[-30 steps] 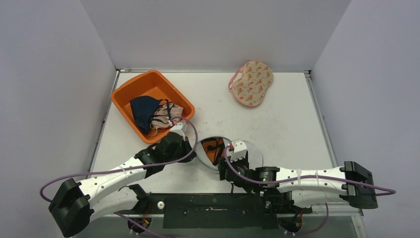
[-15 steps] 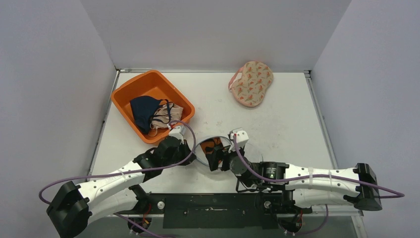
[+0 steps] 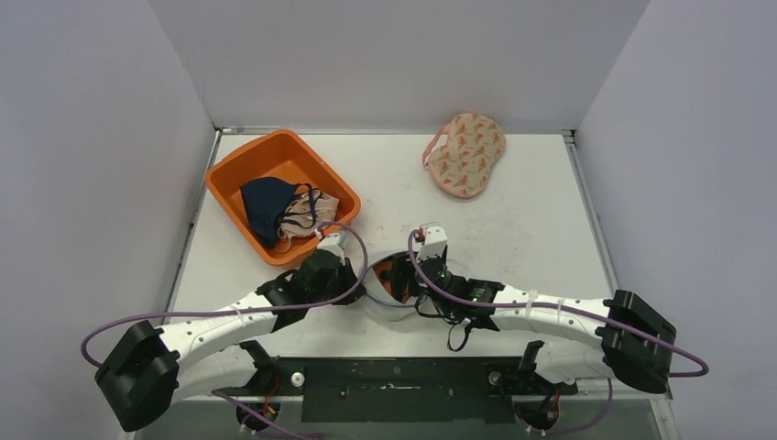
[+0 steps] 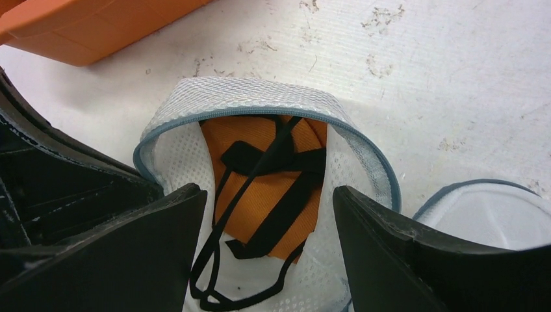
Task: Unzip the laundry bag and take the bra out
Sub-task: Pick up the bra from the laundry bag.
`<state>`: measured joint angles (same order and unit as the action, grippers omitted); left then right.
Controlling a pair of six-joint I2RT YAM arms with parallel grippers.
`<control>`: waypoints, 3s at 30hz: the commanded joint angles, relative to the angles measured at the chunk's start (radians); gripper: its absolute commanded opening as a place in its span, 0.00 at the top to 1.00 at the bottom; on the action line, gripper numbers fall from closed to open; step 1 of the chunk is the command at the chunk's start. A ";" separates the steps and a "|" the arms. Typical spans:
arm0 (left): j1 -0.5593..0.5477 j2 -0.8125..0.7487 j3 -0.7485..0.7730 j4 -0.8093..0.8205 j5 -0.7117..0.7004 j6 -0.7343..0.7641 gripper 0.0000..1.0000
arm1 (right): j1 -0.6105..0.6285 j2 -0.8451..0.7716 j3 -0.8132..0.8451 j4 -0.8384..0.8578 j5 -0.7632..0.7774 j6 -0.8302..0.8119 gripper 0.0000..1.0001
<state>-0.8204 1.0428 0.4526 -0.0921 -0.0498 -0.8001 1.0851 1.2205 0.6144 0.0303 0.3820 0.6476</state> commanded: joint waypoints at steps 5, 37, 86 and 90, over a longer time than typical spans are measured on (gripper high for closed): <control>-0.006 0.068 0.062 0.078 0.013 0.007 1.00 | -0.071 0.106 0.004 0.159 -0.082 -0.037 0.24; -0.010 0.083 0.051 0.135 0.050 -0.006 1.00 | -0.106 0.165 -0.037 0.230 -0.131 0.012 0.16; 0.085 -0.054 0.201 -0.099 0.047 0.070 1.00 | 0.188 -0.101 -0.049 0.091 0.113 -0.400 0.95; 0.173 -0.026 0.227 -0.095 0.150 0.085 1.00 | 0.265 -0.126 -0.053 0.095 0.202 -0.477 0.95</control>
<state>-0.7193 0.9985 0.6155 -0.1848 0.0250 -0.7555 1.2835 1.1393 0.5415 0.1158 0.4530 0.2733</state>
